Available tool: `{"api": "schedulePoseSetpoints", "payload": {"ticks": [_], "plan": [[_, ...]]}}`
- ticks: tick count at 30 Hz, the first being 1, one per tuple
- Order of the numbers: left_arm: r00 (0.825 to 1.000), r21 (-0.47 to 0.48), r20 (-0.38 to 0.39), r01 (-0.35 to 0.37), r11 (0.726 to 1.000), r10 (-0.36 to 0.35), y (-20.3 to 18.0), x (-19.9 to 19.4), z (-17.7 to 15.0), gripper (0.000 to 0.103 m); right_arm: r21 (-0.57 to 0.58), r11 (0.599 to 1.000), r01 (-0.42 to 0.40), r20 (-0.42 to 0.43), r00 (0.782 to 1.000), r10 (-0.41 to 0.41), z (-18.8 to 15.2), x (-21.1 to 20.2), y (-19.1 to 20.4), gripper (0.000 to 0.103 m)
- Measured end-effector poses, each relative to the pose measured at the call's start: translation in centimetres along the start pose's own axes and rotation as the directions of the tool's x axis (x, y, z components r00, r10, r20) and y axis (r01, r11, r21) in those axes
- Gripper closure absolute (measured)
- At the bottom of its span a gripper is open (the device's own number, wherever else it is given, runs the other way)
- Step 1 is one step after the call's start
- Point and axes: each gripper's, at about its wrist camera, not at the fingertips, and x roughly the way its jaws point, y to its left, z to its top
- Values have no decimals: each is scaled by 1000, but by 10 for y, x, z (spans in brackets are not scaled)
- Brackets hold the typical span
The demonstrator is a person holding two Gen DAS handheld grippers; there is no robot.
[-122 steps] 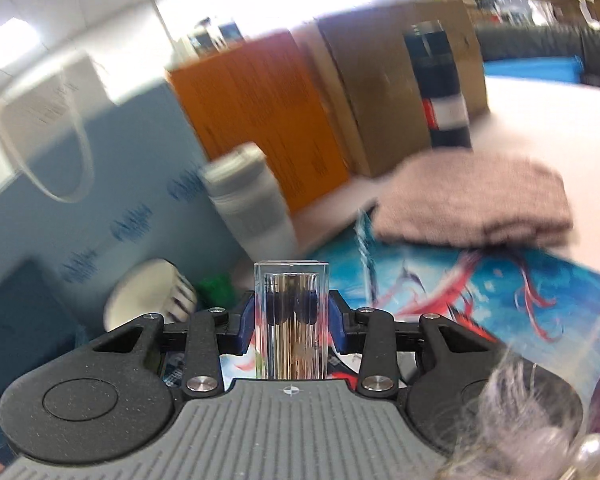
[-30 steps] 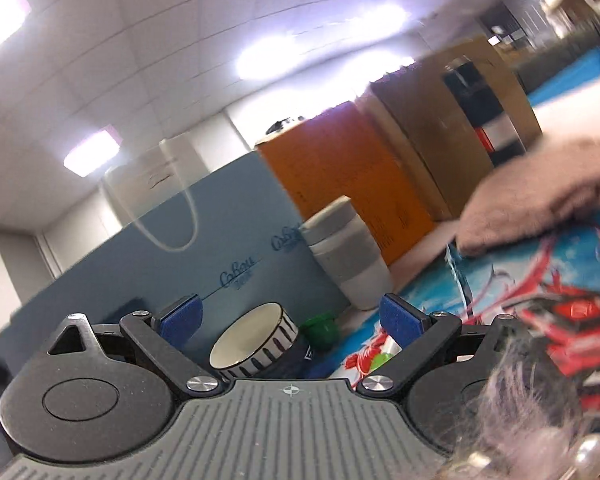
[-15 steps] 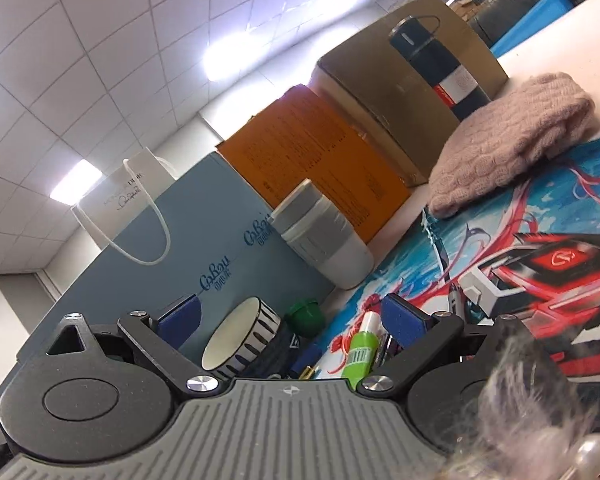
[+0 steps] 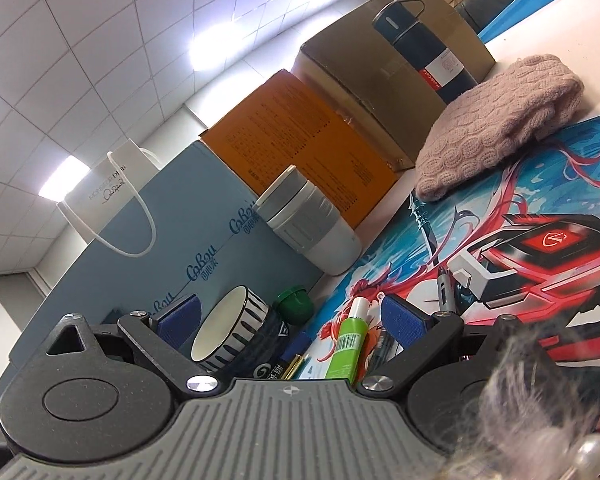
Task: Organize rigid objects
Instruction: 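Close the left tool on the white hand-cream tube and lift, then carry the cream tube into the blue box and open the left tool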
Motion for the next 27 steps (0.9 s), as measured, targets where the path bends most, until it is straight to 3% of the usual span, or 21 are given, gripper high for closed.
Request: {"api": "schedulePoseSetpoints", "payload": {"ticks": [5,10,14,16,19,22,24,27], "plan": [[995,-36,102,10,999,-6,9,-39,6,61,5,1000,-5,-2,1000,5,0,1,-1,6],[973,-99,229,8,995,15,25,-87,10,61,4,1000,-11,-8,1000,11,-1,2,-1,6],[944,-114,315,-66,991,99,39,-126,18,61,2,1000,-15,-11,1000,15,-1,3,-1,6],[929,-101,330,-140,985,166,48,-140,26,61,0,1000,-17,-15,1000,17,-2,3,0,6],[903,-76,324,-273,959,283,65,-152,40,61,-7,1000,-20,-18,1000,20,-3,3,1,6],[892,-44,274,-362,931,360,85,-149,49,61,-7,1000,-22,-21,1000,21,-3,3,1,6],[892,-6,209,-408,913,400,99,-137,52,61,-7,1000,-21,-23,1000,21,-3,3,1,6],[910,65,76,-413,908,408,115,-111,53,61,-11,1000,-22,-29,999,22,-3,4,1,6]]}}
